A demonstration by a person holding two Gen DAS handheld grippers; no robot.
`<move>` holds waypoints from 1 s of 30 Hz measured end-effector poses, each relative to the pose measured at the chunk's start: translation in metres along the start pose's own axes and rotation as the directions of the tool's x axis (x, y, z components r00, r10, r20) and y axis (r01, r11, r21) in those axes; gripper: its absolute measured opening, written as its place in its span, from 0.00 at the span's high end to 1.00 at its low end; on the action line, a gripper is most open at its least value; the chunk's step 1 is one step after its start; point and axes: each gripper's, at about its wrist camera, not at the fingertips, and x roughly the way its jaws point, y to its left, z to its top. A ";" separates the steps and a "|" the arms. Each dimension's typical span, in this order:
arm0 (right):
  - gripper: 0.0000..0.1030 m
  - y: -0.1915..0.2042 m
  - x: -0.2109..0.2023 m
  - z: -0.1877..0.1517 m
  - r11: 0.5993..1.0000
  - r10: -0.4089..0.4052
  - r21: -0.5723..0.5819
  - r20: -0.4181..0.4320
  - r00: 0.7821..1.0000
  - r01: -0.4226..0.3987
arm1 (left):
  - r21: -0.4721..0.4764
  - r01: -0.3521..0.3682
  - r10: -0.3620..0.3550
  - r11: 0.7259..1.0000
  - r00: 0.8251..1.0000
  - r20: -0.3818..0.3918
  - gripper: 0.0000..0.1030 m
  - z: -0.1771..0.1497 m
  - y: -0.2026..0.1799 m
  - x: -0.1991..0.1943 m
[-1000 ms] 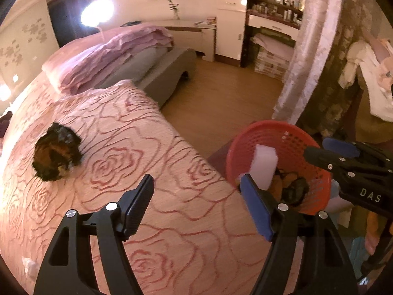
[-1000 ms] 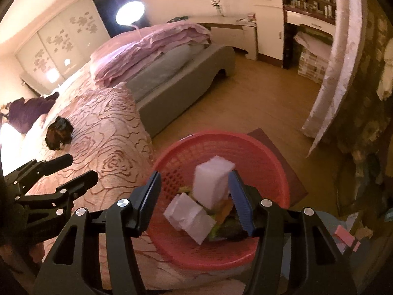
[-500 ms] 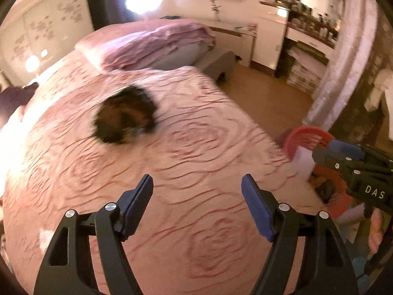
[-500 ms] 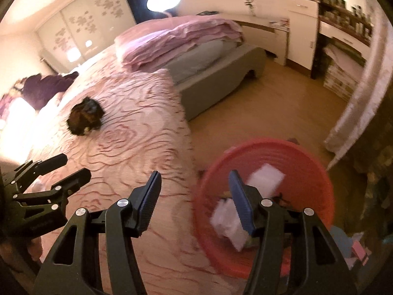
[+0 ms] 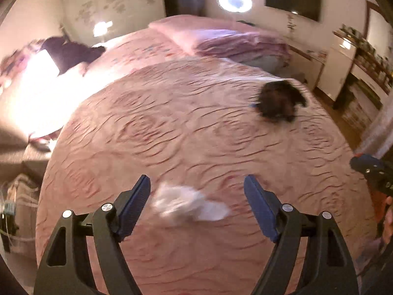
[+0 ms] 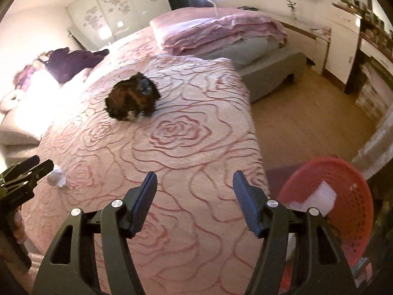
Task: Collect trash
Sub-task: 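Grasp a second white tissue with the left gripper while the right grasps the dark cloth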
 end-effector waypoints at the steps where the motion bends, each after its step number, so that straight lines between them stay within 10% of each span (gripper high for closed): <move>1: 0.39 0.002 0.001 0.000 1.000 0.003 -0.005 -0.002 1.000 -0.003 | -0.016 -0.001 0.001 1.000 1.000 -0.008 0.27 -0.004 0.009 0.002; 8: 0.39 0.020 0.008 0.002 0.999 0.000 -0.046 -0.019 1.000 -0.001 | -0.070 0.059 -0.062 0.996 0.997 -0.039 0.28 -0.015 0.029 0.019; 13: 0.39 0.028 0.015 0.009 0.998 -0.015 -0.063 -0.018 1.000 0.014 | -0.043 0.110 -0.112 0.993 0.991 -0.068 0.60 -0.021 0.018 0.031; 30: 0.18 0.101 0.059 0.086 0.983 -0.016 -0.183 0.044 0.999 0.024 | -0.027 0.131 -0.131 0.991 0.991 -0.037 0.62 -0.028 0.018 0.031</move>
